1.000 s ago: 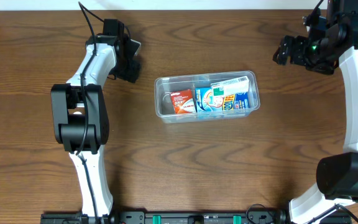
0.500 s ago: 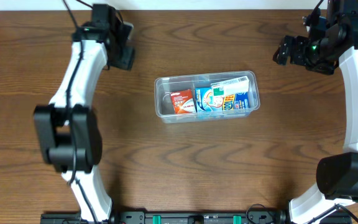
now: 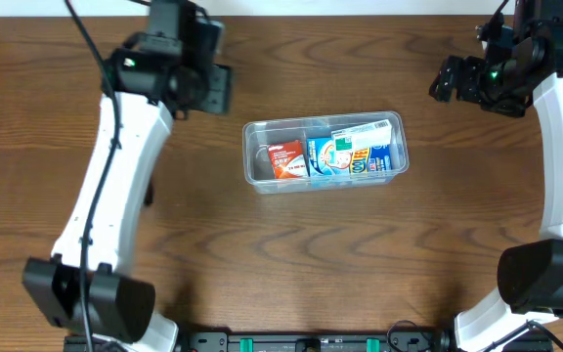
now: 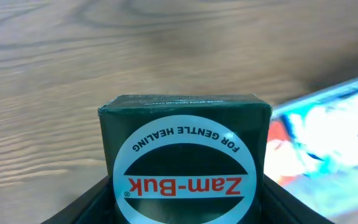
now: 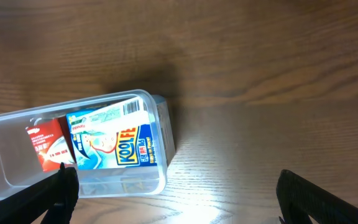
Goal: Pack container
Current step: 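Carry the Zam-Buk tin over the container with the left gripper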
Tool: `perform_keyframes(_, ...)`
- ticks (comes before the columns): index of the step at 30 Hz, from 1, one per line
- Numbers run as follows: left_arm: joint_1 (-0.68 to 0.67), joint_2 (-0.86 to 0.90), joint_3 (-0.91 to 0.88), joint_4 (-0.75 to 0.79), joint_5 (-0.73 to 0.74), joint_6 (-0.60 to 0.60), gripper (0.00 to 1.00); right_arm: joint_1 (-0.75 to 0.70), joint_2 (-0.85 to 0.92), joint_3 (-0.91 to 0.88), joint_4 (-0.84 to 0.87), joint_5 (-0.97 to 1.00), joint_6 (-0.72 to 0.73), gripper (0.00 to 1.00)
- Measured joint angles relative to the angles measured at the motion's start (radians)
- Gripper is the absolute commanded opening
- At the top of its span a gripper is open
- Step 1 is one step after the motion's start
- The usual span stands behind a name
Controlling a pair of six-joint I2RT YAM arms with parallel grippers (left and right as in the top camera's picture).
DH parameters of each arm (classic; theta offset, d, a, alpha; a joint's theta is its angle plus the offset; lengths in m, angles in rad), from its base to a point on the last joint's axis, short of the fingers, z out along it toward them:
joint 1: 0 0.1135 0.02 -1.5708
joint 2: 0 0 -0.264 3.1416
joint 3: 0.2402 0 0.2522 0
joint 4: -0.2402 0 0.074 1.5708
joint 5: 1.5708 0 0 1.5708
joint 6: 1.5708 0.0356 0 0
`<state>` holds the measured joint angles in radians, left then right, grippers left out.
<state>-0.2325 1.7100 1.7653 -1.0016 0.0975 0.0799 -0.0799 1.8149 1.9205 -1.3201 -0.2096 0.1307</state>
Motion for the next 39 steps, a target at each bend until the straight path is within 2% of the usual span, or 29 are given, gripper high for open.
perform_keyframes(7, -0.159, -0.023, 0.000, -0.033, 0.001, -0.079, 0.62, 0.000, 0.000, 0.000, 0.000, 0.000, 0.000, 0.99)
perform_keyframes(20, -0.298, -0.003, -0.059, -0.056, -0.046, -0.201, 0.62, 0.000, 0.000, 0.000, 0.000, 0.000, 0.000, 0.99)
perform_keyframes(34, -0.324, 0.169, -0.063, -0.009, -0.122, -0.395, 0.62, 0.000, 0.000, 0.000, 0.000, 0.000, 0.000, 0.99)
perform_keyframes(39, -0.328, 0.233, -0.065, 0.006, -0.124, -0.429, 0.62, 0.000, 0.000, 0.000, 0.000, 0.000, 0.000, 0.99)
